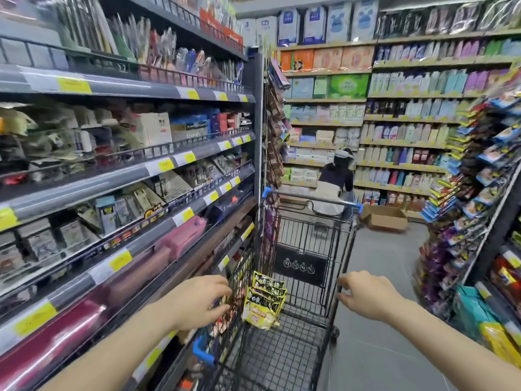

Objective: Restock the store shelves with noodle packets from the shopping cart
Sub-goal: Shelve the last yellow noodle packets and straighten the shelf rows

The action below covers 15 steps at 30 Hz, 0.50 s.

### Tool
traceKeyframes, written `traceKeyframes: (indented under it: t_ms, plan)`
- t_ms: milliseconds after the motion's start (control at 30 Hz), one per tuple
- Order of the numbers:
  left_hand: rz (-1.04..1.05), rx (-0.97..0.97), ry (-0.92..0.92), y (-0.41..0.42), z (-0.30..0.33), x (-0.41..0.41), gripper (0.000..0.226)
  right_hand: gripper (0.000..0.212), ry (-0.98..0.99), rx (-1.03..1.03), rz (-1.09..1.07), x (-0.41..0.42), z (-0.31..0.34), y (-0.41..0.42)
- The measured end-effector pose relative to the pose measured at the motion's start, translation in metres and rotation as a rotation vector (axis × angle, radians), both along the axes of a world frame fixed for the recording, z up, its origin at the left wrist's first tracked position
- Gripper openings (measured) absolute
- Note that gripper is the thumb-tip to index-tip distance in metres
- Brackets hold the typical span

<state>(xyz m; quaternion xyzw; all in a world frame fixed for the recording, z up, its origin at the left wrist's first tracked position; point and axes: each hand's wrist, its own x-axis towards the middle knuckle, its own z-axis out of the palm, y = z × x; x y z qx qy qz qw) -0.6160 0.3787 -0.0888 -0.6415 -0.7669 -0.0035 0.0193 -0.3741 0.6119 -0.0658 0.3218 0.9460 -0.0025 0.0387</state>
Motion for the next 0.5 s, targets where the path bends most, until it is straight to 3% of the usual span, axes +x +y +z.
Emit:
traceKeyframes:
  t_ms: [300,500]
  plan:
    - [-0.014,-0.062,-0.064,0.078,-0.033,-0.127,0.067,0.039,-0.141,0.002,0.046,-0.123,-0.037,0.072]
    - [-0.055,-0.134,-0.102,0.149,-0.051,-0.207,0.041,0.035,-0.151,-0.079,-0.057,-0.201,-0.06,0.124]
